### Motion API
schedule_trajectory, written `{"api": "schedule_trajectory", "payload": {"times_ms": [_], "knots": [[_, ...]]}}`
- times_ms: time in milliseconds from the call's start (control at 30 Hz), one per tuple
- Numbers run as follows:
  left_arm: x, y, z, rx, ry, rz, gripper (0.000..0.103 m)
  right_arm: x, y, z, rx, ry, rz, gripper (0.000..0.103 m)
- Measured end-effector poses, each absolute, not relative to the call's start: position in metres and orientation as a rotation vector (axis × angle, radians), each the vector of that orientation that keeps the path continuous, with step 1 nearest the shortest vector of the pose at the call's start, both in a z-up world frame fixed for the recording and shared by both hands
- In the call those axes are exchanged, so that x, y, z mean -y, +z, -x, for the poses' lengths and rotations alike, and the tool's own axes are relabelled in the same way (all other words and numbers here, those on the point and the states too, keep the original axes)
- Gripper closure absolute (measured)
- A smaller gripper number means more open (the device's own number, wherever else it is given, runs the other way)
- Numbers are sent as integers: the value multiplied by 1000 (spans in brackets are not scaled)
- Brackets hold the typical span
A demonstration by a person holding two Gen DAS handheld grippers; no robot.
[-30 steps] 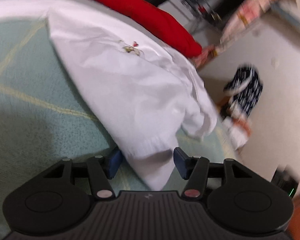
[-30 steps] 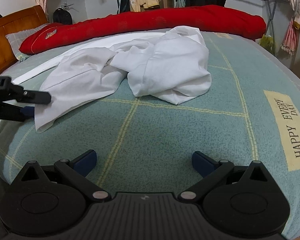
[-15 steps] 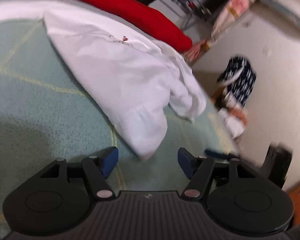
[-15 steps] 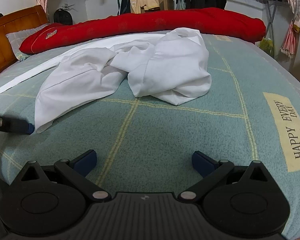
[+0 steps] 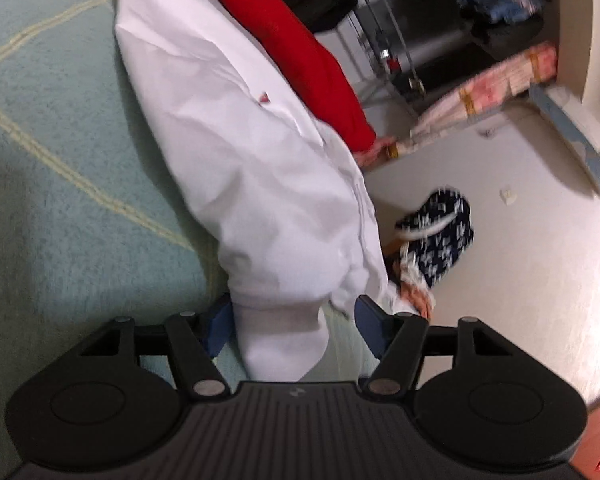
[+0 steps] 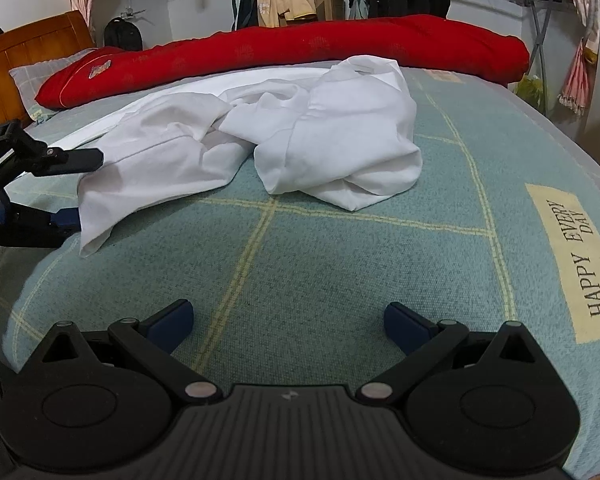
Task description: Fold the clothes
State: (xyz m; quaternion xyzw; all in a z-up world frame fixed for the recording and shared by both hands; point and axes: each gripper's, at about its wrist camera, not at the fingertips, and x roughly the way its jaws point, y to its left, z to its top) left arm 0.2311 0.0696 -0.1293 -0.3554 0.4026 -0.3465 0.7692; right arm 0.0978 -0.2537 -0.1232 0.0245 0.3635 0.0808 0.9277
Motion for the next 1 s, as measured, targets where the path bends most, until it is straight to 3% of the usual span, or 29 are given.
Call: {"api": "schedule_trajectory", "payload": {"times_ms": [333, 700, 1000], "knots": [[-91, -123, -280, -903, -652, 780, 40, 253, -117, -105, -773, 169, -51, 0], [-84, -130, -267, -946, -746, 784, 36, 227, -60, -121, -751, 461, -112, 0], [-72, -134, -277, -872, -744, 826, 36, 204, -43, -113, -734, 600, -149, 0]]}}
